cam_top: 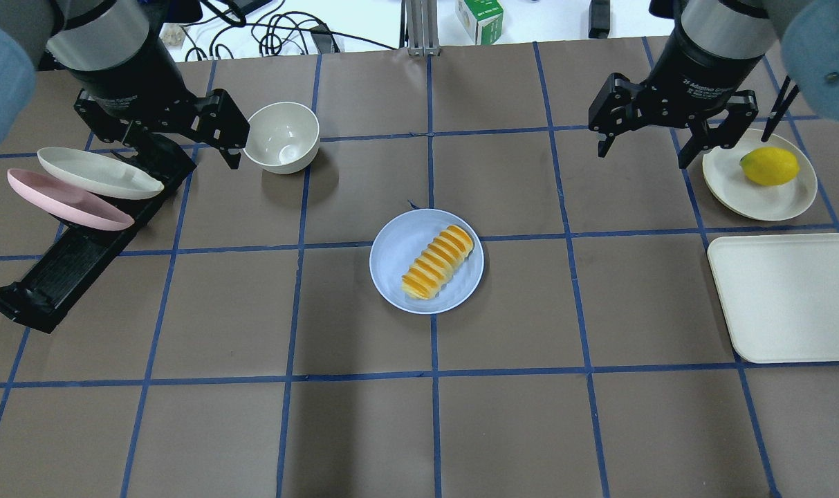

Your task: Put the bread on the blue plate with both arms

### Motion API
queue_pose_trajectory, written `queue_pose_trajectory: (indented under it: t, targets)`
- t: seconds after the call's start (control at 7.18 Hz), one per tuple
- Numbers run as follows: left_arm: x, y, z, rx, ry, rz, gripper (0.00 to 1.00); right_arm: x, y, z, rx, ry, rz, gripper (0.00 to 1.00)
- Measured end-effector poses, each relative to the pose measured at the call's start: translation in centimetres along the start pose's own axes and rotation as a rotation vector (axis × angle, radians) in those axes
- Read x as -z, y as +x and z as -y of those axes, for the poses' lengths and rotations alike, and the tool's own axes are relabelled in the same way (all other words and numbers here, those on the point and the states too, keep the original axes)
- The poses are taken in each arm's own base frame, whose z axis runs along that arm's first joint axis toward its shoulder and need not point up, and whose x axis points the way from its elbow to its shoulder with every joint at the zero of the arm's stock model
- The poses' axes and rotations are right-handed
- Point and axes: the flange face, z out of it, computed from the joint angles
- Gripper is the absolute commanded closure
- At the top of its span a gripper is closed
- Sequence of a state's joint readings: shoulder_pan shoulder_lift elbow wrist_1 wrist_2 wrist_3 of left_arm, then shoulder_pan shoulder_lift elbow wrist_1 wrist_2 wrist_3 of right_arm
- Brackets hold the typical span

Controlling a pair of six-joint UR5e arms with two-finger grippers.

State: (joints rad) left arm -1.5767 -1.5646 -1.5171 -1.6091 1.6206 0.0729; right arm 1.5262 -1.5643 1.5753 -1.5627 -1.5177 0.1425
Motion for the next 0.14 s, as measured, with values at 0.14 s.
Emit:
queue_pose_trajectory:
  t: [0.14]
  targets:
    - [-0.09, 0.00, -0.01, 0.000, -0.001, -0.002, 0.00, -0.02, -0.18, -0.08, 0.003, 0.000, -0.001, 0.00]
